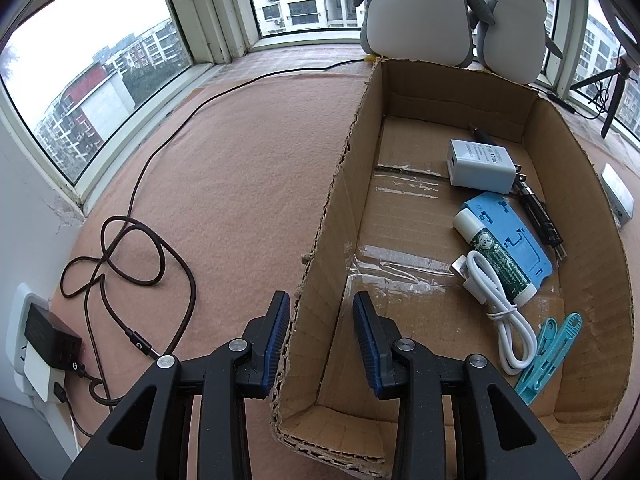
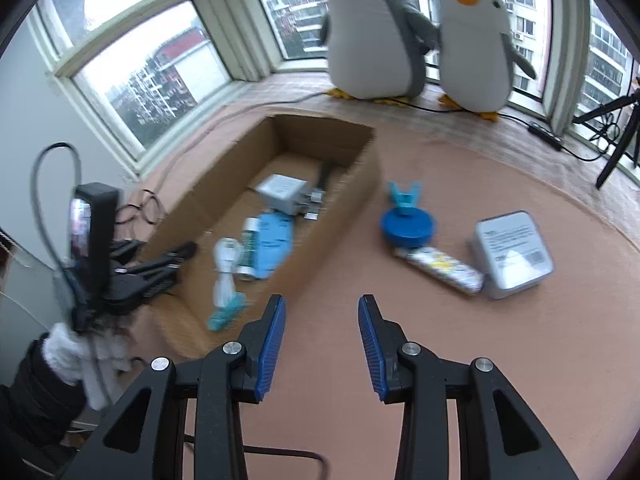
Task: Organize rigid objects
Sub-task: 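Carry the teal clothespin into the box and open the right gripper, then return the right tool and grasp the patterned lighter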
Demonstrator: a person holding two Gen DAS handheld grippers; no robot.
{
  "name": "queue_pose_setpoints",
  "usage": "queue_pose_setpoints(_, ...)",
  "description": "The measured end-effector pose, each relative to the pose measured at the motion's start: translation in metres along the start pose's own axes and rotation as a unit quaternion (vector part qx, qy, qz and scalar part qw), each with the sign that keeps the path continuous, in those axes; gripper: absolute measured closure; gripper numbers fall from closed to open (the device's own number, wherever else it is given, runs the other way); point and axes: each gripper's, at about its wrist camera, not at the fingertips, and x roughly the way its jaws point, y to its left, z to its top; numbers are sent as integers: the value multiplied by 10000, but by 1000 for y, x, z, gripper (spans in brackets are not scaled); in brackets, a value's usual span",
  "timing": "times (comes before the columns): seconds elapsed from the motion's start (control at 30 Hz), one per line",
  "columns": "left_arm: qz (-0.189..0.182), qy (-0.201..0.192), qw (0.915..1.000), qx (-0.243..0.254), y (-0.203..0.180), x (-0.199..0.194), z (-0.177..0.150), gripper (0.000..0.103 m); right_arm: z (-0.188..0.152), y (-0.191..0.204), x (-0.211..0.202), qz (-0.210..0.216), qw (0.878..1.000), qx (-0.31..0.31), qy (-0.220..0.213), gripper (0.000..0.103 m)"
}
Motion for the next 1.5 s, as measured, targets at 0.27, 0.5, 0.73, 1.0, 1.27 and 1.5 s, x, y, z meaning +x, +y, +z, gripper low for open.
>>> queue_pose_setpoints(0.27, 11, 23, 10000, -17, -2, 2, 4, 67, 19, -39, 29, -352, 9984, -305, 330, 67)
queue_pose_setpoints(0.5, -31, 36, 10000, -49, -1, 4, 5, 67, 31, -52, 64, -420, 9953, -561, 674, 65)
queue_pose_setpoints(0.73, -29, 44, 10000, -53, 0, 5, 4, 67, 40, -60, 79, -501, 9921, -786, 843, 63)
queue_pose_setpoints(1.0, -38, 45, 10000, -56, 1, 5, 3, 67, 39, -61, 88, -288, 9888, -917, 1140, 60)
queue_pose_setpoints(1.27, -23, 33, 10000, -55, 0, 5, 2, 67, 27, -52, 87, -413, 9873, -958, 1196, 61)
queue_pose_setpoints(1.5, -19, 27, 10000, -58, 0, 5, 2, 67, 22, -42, 85, -812, 9870, -843, 1104, 81)
